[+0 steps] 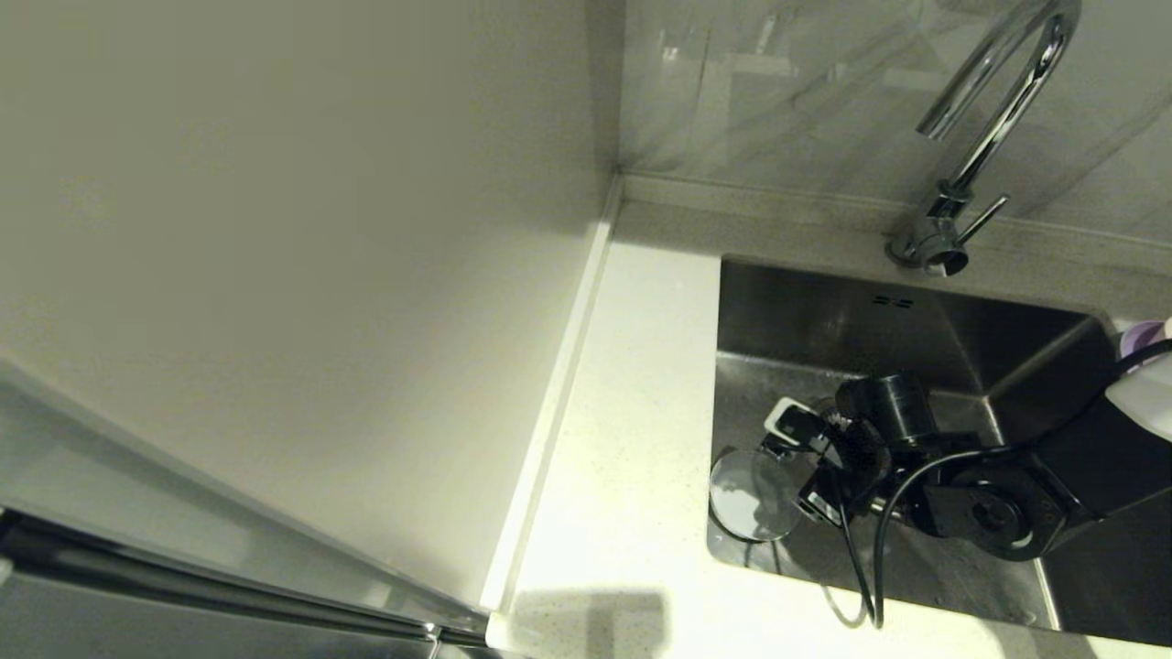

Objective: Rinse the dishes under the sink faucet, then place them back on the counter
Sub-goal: Put a bowl back to the table from the sink

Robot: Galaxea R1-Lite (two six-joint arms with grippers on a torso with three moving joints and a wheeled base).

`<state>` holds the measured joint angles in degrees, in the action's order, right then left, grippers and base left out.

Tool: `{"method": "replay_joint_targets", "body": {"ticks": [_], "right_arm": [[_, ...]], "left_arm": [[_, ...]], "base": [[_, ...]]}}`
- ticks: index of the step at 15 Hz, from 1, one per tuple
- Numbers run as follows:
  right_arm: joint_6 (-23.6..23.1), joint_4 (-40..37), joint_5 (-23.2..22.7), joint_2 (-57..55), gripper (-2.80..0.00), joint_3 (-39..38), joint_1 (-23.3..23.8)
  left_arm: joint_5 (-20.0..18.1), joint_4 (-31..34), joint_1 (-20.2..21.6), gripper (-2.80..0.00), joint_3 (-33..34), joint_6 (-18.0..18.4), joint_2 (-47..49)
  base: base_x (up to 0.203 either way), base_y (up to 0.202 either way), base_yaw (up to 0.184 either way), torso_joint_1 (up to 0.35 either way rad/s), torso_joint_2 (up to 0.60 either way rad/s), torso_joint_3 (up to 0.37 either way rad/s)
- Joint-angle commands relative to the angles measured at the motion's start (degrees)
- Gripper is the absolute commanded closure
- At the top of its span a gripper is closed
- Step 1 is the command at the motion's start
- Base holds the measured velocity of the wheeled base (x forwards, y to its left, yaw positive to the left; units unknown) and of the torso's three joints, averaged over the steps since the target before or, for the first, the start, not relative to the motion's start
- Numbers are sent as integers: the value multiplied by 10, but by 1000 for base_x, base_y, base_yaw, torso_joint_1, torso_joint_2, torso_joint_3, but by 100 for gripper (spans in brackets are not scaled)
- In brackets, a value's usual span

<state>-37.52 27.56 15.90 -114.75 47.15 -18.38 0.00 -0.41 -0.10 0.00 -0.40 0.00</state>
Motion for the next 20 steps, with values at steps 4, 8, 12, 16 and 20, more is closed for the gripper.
{"method": "replay_joint_targets", "body": {"ticks": [4,8,12,16,20], "right_arm": [[-2,-24,-17,-14,-280,-1,-9],[53,-32,-11,-45,-280,6,-32],[81,-33,-7,-71,-280,35,-36],[118,-32,9,-90,-280,73,-35],[122,-29,21,-95,-280,83,-32]], "left_arm": [[0,0,0,0,2,0,0],[0,0,0,0,2,0,0],[0,0,0,0,2,0,0],[0,0,0,0,2,0,0],[0,0,0,0,2,0,0]], "base": [[0,0,0,0,0,0],[0,0,0,0,0,0],[0,0,0,0,0,0],[0,0,0,0,0,0],[0,0,0,0,0,0]]}}
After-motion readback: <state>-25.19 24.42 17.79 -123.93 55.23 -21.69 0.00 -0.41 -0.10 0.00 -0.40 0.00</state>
